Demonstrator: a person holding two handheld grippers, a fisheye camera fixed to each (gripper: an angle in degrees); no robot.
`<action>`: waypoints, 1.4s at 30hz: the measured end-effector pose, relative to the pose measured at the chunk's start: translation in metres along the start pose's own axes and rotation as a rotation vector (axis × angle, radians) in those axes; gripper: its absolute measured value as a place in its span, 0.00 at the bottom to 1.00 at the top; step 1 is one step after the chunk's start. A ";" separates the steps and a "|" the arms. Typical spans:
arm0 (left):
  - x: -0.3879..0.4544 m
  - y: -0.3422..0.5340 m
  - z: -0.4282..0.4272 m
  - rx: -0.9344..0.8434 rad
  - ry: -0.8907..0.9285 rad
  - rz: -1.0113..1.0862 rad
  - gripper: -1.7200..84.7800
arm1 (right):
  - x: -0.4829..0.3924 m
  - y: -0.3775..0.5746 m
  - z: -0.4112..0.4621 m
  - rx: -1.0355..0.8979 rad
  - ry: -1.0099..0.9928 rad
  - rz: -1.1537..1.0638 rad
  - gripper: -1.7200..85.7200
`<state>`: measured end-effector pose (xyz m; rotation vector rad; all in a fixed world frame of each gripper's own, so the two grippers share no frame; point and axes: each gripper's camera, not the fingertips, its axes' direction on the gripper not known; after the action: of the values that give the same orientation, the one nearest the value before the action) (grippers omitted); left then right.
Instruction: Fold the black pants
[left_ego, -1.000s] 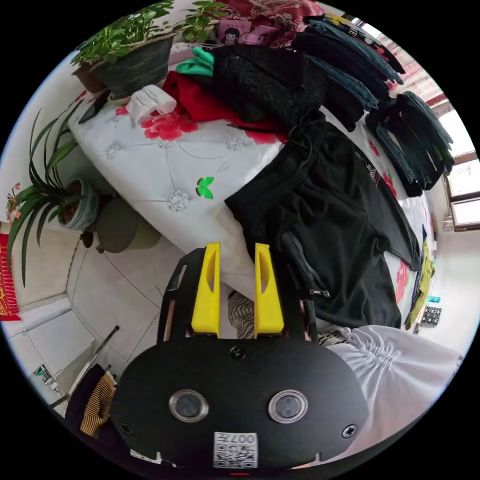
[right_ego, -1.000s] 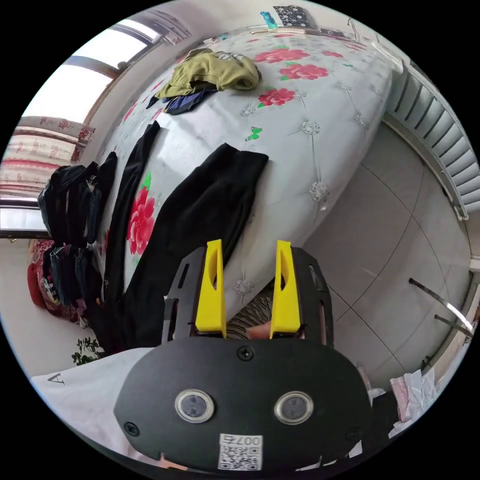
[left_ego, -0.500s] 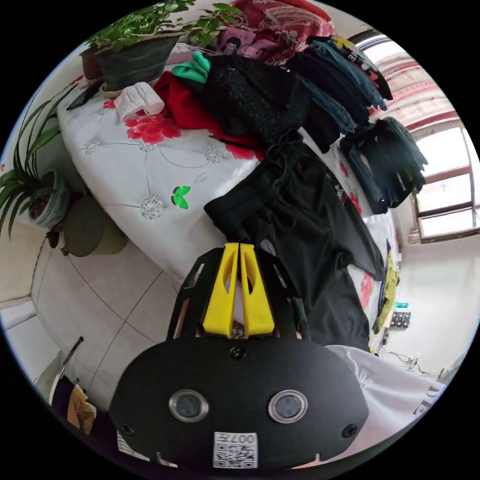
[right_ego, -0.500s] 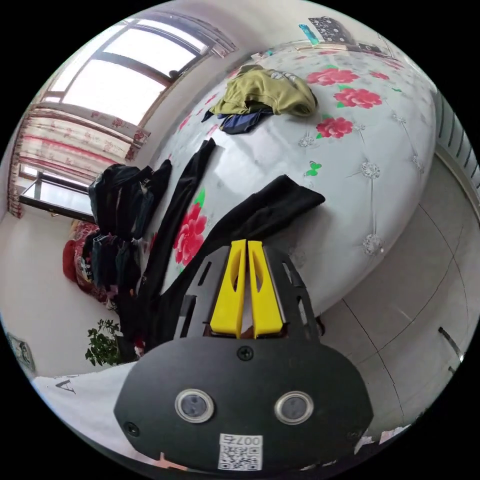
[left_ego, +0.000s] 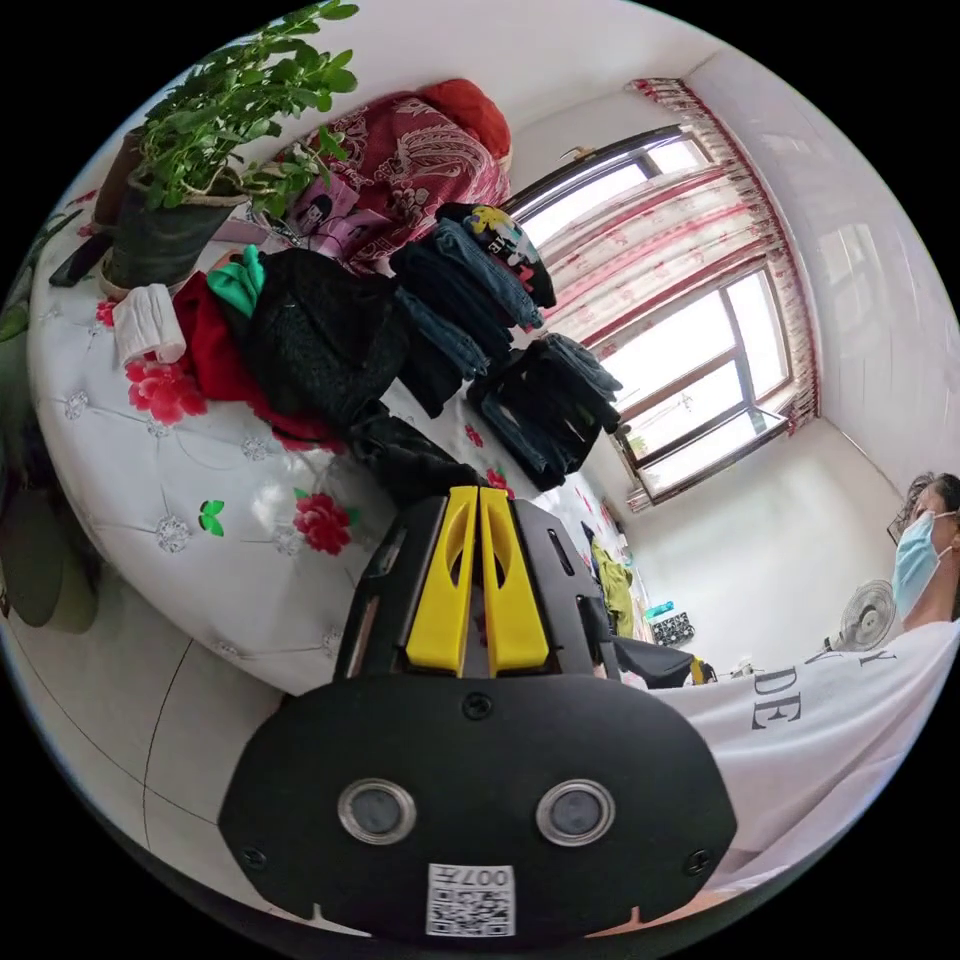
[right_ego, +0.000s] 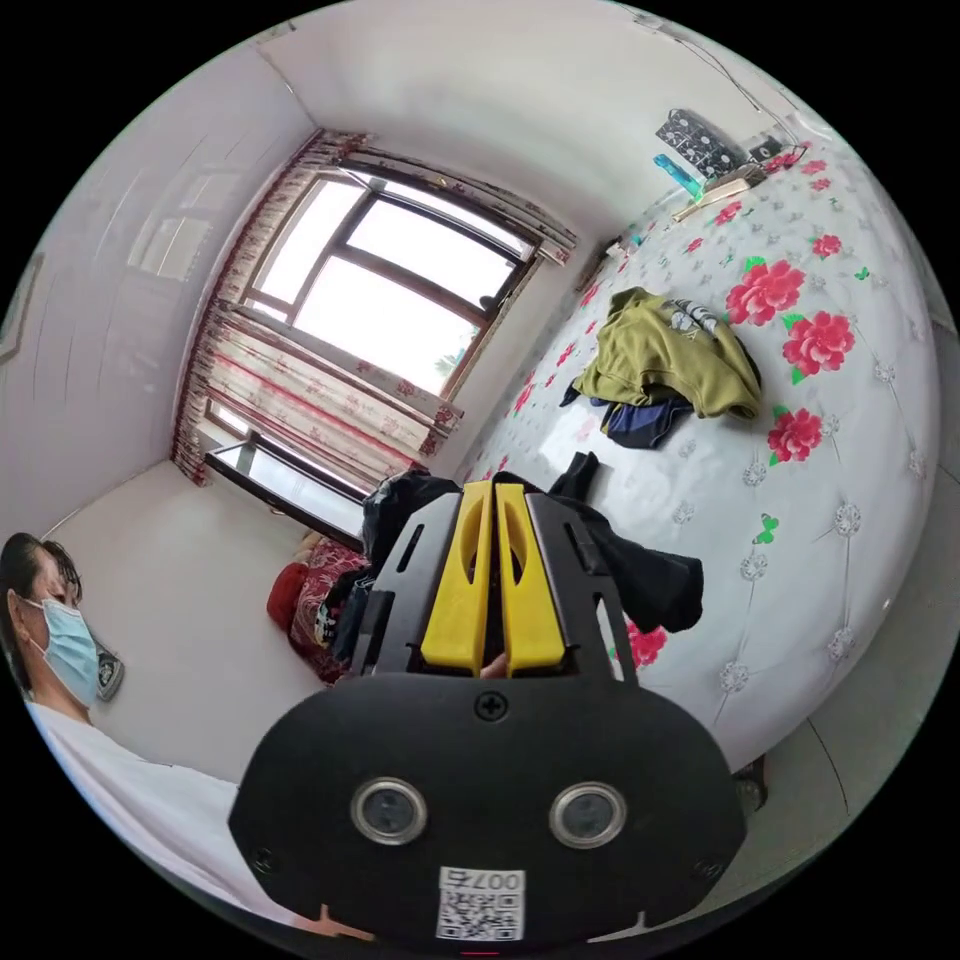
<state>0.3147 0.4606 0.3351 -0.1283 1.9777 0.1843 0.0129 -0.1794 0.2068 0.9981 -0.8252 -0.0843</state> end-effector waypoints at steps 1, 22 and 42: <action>-0.007 -0.002 -0.002 0.005 0.008 -0.025 0.01 | -0.001 0.000 0.001 -0.003 0.018 -0.007 0.02; -0.057 -0.223 0.274 -0.070 -0.221 -0.228 0.01 | -0.027 -0.122 0.402 -0.393 0.287 -0.074 0.09; -0.179 -0.085 0.183 -0.076 -0.436 -0.443 0.14 | 0.142 -0.103 0.454 -0.357 0.112 0.363 0.04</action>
<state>0.5657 0.4124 0.4207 -0.5252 1.4674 -0.0044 -0.1511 -0.6198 0.3328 0.5040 -0.8406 0.1311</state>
